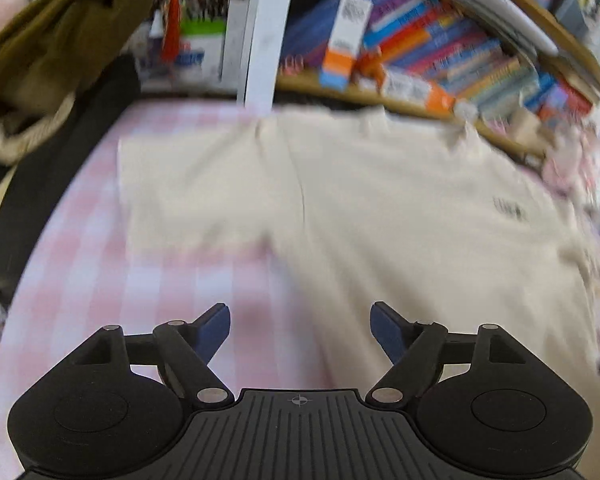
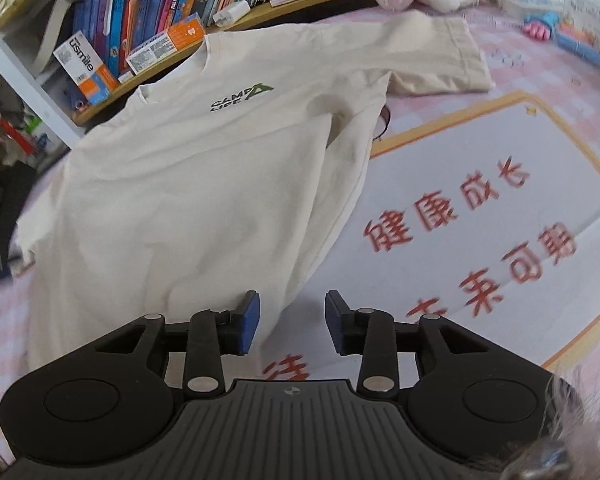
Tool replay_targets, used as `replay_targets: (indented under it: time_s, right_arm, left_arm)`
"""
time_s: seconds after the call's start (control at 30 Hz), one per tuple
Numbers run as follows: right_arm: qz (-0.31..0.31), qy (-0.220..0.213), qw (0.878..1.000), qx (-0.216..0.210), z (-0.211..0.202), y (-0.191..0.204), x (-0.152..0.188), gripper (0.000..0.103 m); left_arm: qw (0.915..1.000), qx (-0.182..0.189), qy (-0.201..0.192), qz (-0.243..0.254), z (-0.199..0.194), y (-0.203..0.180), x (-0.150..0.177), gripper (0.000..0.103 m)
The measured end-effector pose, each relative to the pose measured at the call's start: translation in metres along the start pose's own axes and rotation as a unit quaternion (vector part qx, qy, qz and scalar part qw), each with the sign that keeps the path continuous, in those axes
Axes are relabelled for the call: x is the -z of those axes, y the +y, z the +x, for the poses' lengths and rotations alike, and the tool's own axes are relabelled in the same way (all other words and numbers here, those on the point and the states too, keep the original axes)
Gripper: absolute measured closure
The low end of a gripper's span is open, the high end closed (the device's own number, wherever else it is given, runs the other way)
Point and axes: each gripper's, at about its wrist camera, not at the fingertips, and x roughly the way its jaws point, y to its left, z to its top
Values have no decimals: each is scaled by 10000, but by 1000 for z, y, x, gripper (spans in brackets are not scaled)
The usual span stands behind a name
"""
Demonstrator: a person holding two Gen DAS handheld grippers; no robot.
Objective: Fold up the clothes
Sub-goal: 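Pinch the shirt side with the left gripper and smooth it out, then grasp the hem with the right gripper and pull it straight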
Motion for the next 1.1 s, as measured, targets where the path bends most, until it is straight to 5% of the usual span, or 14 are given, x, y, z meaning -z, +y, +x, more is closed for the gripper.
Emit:
replay_targets:
  time_s: [0.3, 0.63, 0.7, 0.77, 0.93, 1.03, 1.1]
  right_arm:
    - [303, -48, 9995, -9, -1, -2, 12, 71]
    - [-24, 763, 9929, -909, -21, 6, 38, 70]
    - [-210, 884, 9903, -1049, -24, 12, 40, 74]
    - [-388, 875, 9876, -1244, -27, 21, 37, 97]
    - [-720, 600, 9782, -1853, -22, 65, 5, 101]
    - [-979, 471, 9778, -1791, -27, 87, -11, 97]
    - [-1161, 633, 9797, -1507, -30, 80, -4, 65]
  left_arm:
    - [9974, 406, 407, -436, -31, -9, 59, 24]
    - [9958, 719, 426, -369, -34, -29, 74, 24]
    - [9959, 734, 358, -384, -35, -29, 72, 24]
    - [9961, 718, 279, -439, -37, -25, 69, 24]
    - [9961, 622, 176, -593, -44, -16, 67, 24]
    - [9964, 584, 115, -602, -51, -12, 72, 24]
    - [9963, 556, 116, -645, -52, -9, 77, 24]
